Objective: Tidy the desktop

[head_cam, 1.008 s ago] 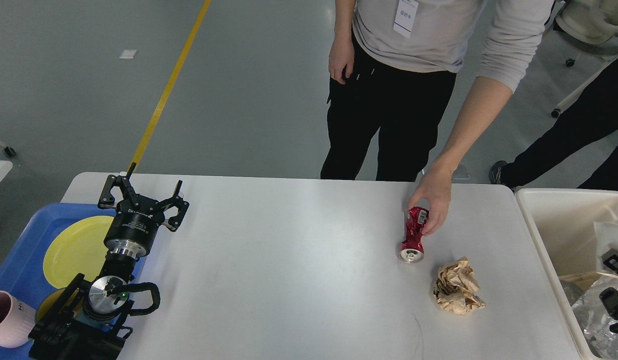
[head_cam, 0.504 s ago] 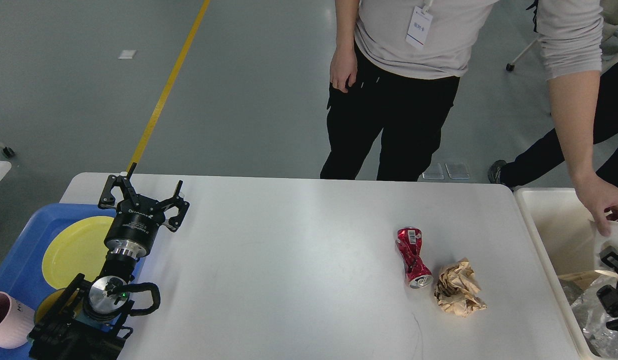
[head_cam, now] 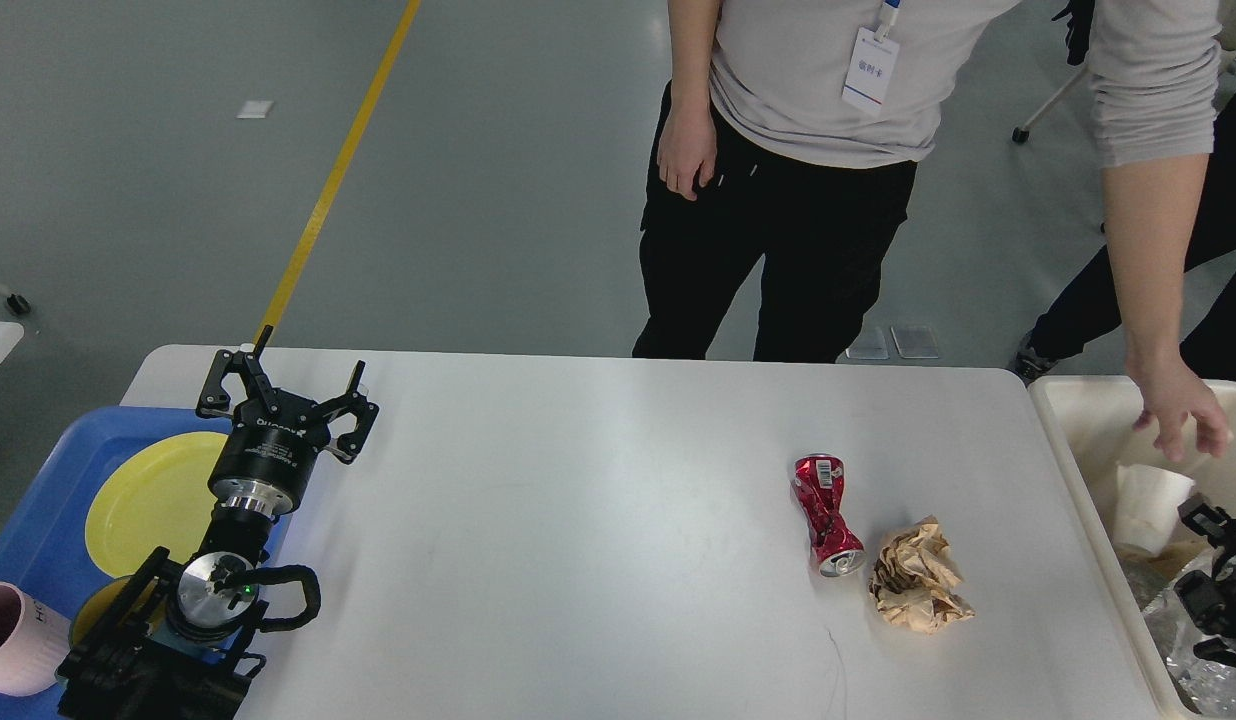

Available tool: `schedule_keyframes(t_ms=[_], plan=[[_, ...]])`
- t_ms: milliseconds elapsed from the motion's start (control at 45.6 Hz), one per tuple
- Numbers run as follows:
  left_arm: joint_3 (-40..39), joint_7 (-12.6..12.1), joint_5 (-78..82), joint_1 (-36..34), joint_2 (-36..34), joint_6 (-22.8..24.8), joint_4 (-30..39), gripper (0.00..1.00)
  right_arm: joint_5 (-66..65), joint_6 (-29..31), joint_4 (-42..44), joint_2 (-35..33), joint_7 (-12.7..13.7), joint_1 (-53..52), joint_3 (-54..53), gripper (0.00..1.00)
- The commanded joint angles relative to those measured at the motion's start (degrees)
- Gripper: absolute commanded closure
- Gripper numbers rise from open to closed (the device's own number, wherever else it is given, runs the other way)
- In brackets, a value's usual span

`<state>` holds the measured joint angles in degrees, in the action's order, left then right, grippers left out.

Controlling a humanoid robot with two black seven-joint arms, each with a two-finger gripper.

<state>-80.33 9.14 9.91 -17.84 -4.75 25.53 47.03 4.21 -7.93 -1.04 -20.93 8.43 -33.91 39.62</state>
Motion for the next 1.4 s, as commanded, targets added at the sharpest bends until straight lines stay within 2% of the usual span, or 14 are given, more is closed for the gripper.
schedule_keyframes(t_ms=[0,153,285,416,504,723,811,986,1139,1380], plan=[[0.0,0.0,-0.1,0.0,0.0,0.0,0.0,0.03,-0.4,0.5,-1.7,-1.7,0.4,-1.5,0.1,0.0],[-0.1,0.0,0.0,0.0,0.0,0.0,0.0,0.03,-7.2,2.8,-18.2,-8.3,0.9,-11.1,2.8,0.0],[-0.1,0.0,0.0,0.0,0.0,0.0,0.1,0.03,-14.1,8.7,-34.5,-14.0,1.0,-23.6,6.3,0.0],[0.0,0.0,0.0,0.0,0.0,0.0,0.1,0.03,-14.7,18.0,-43.1,-14.7,1.0,-35.8,13.6,0.0],[0.0,0.0,0.0,0.0,0.0,0.0,0.0,0.03,-14.4,26.7,-47.6,-13.7,1.0,-45.1,18.3,0.0],[0.0,0.0,0.0,0.0,0.0,0.0,0.1,0.03,-14.1,49.6,-53.4,-9.1,1.0,-62.1,23.2,0.0],[-0.1,0.0,0.0,0.0,0.0,0.0,0.1,0.03,-14.0,55.6,-58.7,-9.0,1.0,-69.8,24.0,0.0],[0.0,-0.1,0.0,0.0,0.0,0.0,0.0,0.03,-13.0,58.0,-71.5,-8.7,1.1,-85.6,28.5,0.0],[0.0,0.0,0.0,0.0,0.0,0.0,0.0,0.03,-9.0,58.4,-81.6,-4.8,1.1,-100.3,32.6,0.0],[0.0,0.0,0.0,0.0,0.0,0.0,0.0,0.03,-5.0,61.8,-89.0,-1.2,1.8,-114.0,33.3,0.0]])
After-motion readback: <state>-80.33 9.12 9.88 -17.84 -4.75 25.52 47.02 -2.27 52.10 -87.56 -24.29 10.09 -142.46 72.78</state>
